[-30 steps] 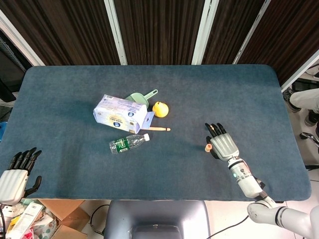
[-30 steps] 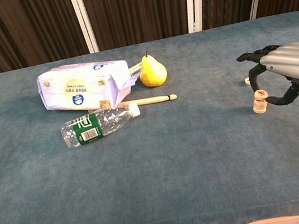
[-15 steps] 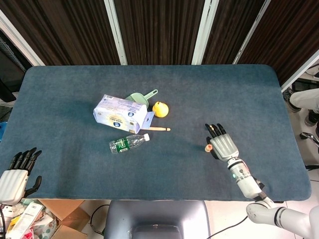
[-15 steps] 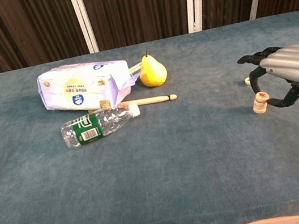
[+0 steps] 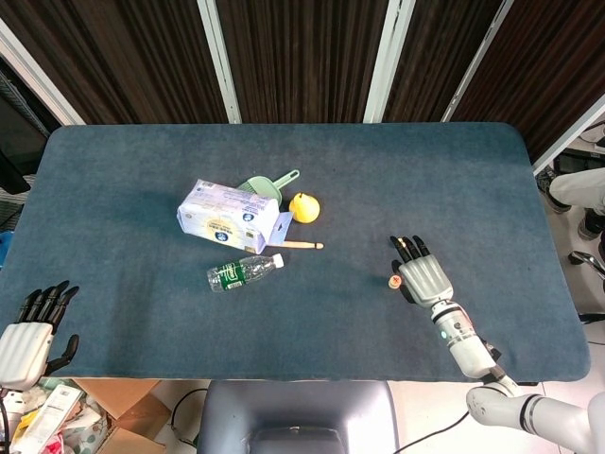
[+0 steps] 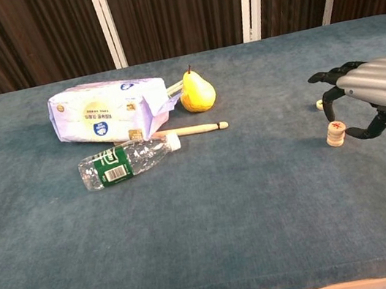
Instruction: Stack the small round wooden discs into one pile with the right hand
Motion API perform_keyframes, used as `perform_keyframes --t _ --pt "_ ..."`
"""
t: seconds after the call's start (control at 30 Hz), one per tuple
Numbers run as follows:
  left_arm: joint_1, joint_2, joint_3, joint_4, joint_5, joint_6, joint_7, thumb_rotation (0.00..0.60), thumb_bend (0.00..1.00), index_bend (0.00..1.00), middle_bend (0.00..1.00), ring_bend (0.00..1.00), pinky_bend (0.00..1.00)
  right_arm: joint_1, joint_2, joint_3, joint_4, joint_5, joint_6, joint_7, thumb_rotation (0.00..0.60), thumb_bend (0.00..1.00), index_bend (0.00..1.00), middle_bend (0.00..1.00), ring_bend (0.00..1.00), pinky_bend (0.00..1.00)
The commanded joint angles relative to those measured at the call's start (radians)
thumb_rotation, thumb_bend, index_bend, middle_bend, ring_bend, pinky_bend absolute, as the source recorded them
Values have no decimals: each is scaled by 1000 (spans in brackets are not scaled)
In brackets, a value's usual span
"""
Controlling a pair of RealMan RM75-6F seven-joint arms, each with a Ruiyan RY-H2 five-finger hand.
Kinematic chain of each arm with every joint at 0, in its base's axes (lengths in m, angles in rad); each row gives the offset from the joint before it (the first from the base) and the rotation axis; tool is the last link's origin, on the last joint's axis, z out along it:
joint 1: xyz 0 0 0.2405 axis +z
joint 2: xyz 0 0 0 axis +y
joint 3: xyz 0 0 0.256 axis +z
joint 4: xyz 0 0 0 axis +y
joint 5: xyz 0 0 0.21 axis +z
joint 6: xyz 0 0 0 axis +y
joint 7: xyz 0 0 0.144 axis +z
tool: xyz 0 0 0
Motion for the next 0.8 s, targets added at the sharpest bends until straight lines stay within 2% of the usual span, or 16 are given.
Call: perform_keyframes --t 0.03,0.3,0.4,0.57,0.8 --pt "0 0 0 0 -1 0 -1 600 496 0 0 0 11 -2 2 2 0 1 4 4 600 491 523 39 0 0" --pt "0 1 -2 -2 -4 0 0 600 497 0 0 0 11 -14 25 22 2 13 24 38 600 491 495 37 0 0" --pt "0 0 -3 -2 -5 0 4 600 496 0 0 0 11 -2 3 61 94 43 22 64 600 466 491 37 0 0" --pt "-2 -7 -4 -2 -9 -4 16 600 497 0 0 0 10 61 -88 119 284 94 -39 84 600 443 484 36 0 0" --pt "-7 -16 -10 -1 -24 -13 37 600 497 0 0 0 11 146 -202 144 476 107 -123 92 600 442 479 36 0 0"
